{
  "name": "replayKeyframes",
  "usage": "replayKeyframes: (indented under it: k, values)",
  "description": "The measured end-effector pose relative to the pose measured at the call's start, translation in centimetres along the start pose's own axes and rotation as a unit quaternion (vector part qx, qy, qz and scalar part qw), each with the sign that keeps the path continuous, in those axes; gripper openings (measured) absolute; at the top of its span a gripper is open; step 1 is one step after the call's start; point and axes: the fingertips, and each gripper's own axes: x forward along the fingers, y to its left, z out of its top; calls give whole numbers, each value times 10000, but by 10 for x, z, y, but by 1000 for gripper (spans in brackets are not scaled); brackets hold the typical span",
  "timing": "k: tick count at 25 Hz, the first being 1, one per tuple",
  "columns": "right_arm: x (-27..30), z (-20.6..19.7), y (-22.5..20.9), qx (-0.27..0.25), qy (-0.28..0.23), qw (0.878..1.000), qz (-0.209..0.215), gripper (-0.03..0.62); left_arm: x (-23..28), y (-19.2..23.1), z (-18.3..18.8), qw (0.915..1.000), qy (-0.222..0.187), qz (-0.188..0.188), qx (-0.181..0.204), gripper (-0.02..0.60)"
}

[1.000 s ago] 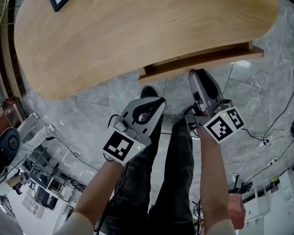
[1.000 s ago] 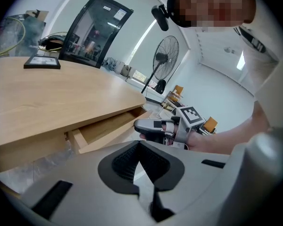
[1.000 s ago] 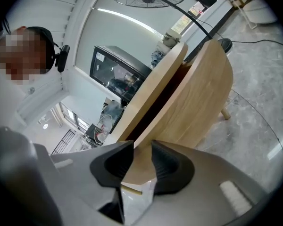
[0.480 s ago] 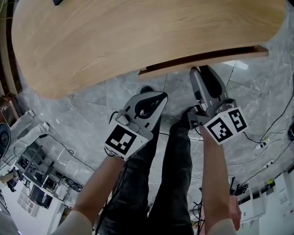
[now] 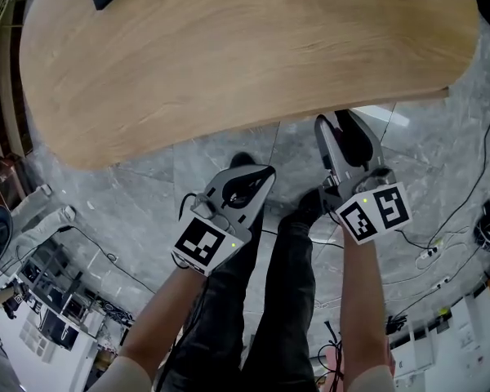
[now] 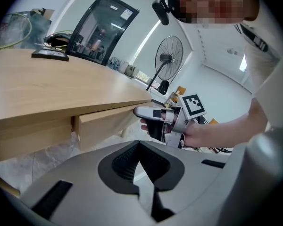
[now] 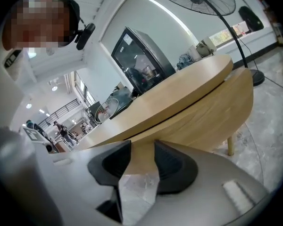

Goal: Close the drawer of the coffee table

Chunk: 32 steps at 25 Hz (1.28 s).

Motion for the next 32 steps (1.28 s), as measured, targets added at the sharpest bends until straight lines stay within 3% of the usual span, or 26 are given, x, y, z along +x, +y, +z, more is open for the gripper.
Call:
replayKeyframes:
  k: [4,9,24,32]
  values:
    - [7,1,-2,-604,-28,9979,-231,151,2,3,-1,10000,-5,5,-9,6]
    - [19,6,-3,-960,-197,9945,-364,152,8,10,-1,10000,-18,-7,-12,6]
    - [43,15,-4,-2289,-599,9676,-885,152,9,22,-6,10000,-46,64,-44,6]
    - [45,15,-5,-2515,-713,9592,-1080,150,4,19,-17,9998,-75,113,-131,6]
